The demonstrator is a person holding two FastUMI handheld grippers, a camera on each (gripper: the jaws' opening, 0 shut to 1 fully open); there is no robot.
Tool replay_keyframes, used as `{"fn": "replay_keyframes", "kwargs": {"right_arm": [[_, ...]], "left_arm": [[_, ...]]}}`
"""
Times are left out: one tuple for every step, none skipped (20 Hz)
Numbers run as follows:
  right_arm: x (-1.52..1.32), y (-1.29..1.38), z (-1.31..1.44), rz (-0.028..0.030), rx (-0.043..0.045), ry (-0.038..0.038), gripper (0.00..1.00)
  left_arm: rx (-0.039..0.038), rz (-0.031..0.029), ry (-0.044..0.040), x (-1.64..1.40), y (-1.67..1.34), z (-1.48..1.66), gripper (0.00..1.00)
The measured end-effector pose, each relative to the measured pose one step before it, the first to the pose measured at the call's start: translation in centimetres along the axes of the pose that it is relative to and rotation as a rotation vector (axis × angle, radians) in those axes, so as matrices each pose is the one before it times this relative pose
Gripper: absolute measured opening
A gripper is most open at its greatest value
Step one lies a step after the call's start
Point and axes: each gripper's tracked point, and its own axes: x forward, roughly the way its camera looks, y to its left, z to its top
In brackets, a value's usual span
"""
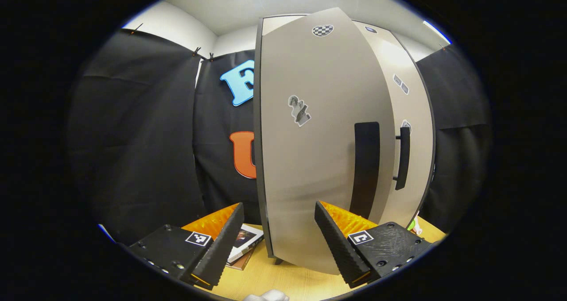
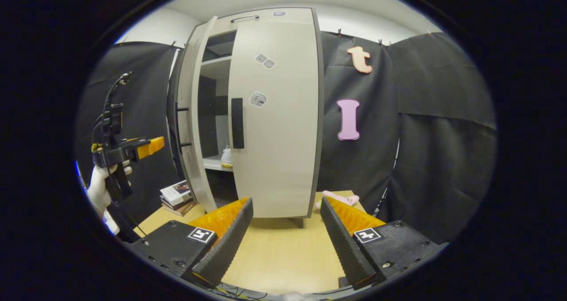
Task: Grab one shoe with the right hand and put it into the shoe cabinet, grab the other shoe with the left hand and put it into the shoe cabinet; then close the right door with the right hand and the left door with the left hand.
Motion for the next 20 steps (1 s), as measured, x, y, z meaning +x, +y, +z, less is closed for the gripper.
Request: {"fn": "replay_keyframes", "kwargs": {"right_arm": [[0.005, -0.183, 0.089, -0.00619, -0.00104, -0.00213, 0.99], [-0.052, -0.116, 0.071, -0.0074, -0.00102, -0.00341, 0.99], [-0.118, -0.151, 0.118, -0.00615, -0.00046, -0.00412, 0.99], [-0.055, -0.194, 0.046, -0.00662, -0.00055, -0.00428, 0.99], [-0.198, -0.138, -0.016, -0.00794, -0.00007, -0.00082, 0.99], [-0.267, -0.043, -0.029, -0.00533, 0.00212, -0.00282, 0.99], [-0.197, -0.043, 0.0, -0.00402, 0.0029, -0.00539, 0.99], [-0.064, -0.112, -0.075, -0.00515, 0.00036, -0.00286, 1.0], [-0.048, -0.071, -0.118, -0.00545, -0.00016, -0.00349, 1.0], [0.025, -0.087, -0.173, -0.00415, -0.00203, 0.00175, 1.0], [-0.042, 0.021, -0.178, -0.0051, -0.00163, 0.00518, 0.99], [0.014, -0.035, -0.193, -0.00218, 0.00201, 0.00082, 1.0], [-0.084, 0.134, -0.036, -0.00111, 0.0036, -0.00338, 0.99], [-0.126, 0.188, 0.047, -0.00319, 0.0022, -0.00592, 0.99], [-0.018, 0.376, -0.162, 0.00327, -0.00317, -0.00055, 0.99], [-0.014, 0.421, -0.078, 0.00436, -0.00603, 0.0009, 0.99], [-0.111, 0.353, -0.17, 0.00386, -0.00643, 0.00213, 0.99], [-0.182, 0.458, -0.066, 0.00697, -0.00613, -0.00256, 0.99], [-0.239, 0.368, -0.023, 0.00296, -0.00456, -0.00357, 0.99], [-0.165, 0.324, -0.022, 0.00423, -0.0042, -0.00409, 0.99]], "left_arm": [[0.00401, 0.00309, 0.00283, -0.761, 0.145, -0.168, 0.96], [0.00588, -0.00063, 0.00361, -0.682, 0.124, -0.105, 0.96], [0.00422, -0.00088, 0.00516, -0.87, 0.089, -0.189, 0.96], [0.00542, -0.00405, 0.00558, -0.956, 0.05, -0.268, 0.96], [0.0075, 0.00342, 0.00049, -0.919, 0.239, -0.08, 1.0], [0.0065, -0.00045, 0.00218, -0.873, 0.248, -0.138, 1.0], [0.00418, -0.00514, 0.00377, -0.888, -0.034, -0.19, 0.96], [0.00341, -0.00633, 0.00376, -0.821, -0.056, -0.209, 0.96], [0.00552, -0.00233, 0.00412, -0.861, -0.001, -0.234, 0.96], [0.00591, 0.00065, 0.00607, -0.669, 0.078, -0.314, 0.96], [0.0024, -0.00742, 0.0105, -0.795, -0.271, -0.484, 0.96], [-0.00297, -0.00749, 0.01206, -0.672, -0.564, -0.017, 0.96], [0.00362, -0.00304, 0.0058, -0.761, -0.226, -0.368, 1.0], [0.01002, 0.00752, -0.00442, -0.658, 0.046, -0.304, 1.0], [0.00896, 0.00149, 0.00277, -0.459, 0.034, -0.39, 0.96], [0.01062, -0.00191, 0.01006, -0.441, -0.207, -0.635, 0.96], [0.00225, 0.0038, 0.01483, -0.408, 0.093, -0.733, 0.96], [-0.00913, -0.00343, 0.01073, -0.393, -0.07, -0.457, 0.96], [-0.01196, -0.00146, 0.00216, -0.344, -0.104, -0.196, 0.96], [-0.00722, 0.00421, 0.00196, -0.263, 0.156, -0.137, 0.96]]}}
